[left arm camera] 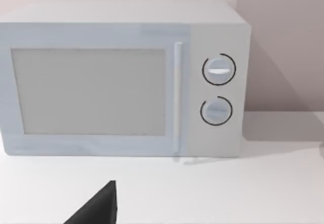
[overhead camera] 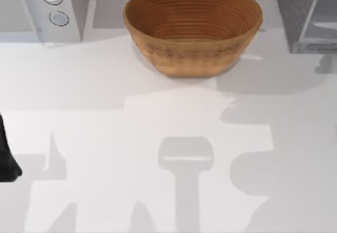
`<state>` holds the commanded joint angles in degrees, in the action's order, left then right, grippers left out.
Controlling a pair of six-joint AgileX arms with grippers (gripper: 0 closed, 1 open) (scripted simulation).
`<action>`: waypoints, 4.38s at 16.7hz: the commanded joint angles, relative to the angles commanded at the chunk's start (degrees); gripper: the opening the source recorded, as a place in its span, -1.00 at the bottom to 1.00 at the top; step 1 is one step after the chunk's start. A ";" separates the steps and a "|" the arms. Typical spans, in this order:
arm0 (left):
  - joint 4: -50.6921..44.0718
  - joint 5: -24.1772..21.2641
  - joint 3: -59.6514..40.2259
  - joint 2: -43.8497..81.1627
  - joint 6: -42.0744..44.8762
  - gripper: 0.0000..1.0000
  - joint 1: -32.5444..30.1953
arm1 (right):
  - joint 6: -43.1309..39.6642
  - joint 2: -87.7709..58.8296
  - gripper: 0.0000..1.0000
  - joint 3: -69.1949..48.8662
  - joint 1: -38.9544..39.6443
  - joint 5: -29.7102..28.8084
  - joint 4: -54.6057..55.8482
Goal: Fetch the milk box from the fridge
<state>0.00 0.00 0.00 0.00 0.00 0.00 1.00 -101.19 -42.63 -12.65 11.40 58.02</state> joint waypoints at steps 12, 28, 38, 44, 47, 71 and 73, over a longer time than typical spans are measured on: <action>0.00 0.00 0.00 0.00 0.00 1.00 0.00 | -0.34 60.00 -1.00 24.85 7.09 -6.34 -33.45; 0.00 0.00 0.00 0.00 0.00 1.00 0.00 | -0.88 100.95 -1.00 42.52 12.48 -11.32 -57.93; 0.00 0.00 0.00 0.00 0.00 1.00 0.00 | -0.39 74.24 -1.00 38.81 27.59 -13.10 -33.59; 0.00 0.00 0.00 0.00 0.00 1.00 0.00 | 0.35 40.85 -1.00 35.29 43.55 -15.49 -7.34; 0.00 0.00 0.00 0.00 0.00 1.00 0.00 | 0.53 26.76 -1.00 33.43 50.80 -16.60 4.74; 0.00 0.00 0.00 0.00 0.00 1.00 0.00 | -0.06 -13.61 -1.00 18.87 61.19 -17.53 32.69; 0.00 0.00 0.00 0.00 0.00 1.00 0.00 | -0.14 -14.85 -1.00 17.94 61.09 -17.42 33.33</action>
<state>0.00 0.00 0.00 0.00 0.00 0.00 0.86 -116.04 -24.69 48.44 -6.02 91.36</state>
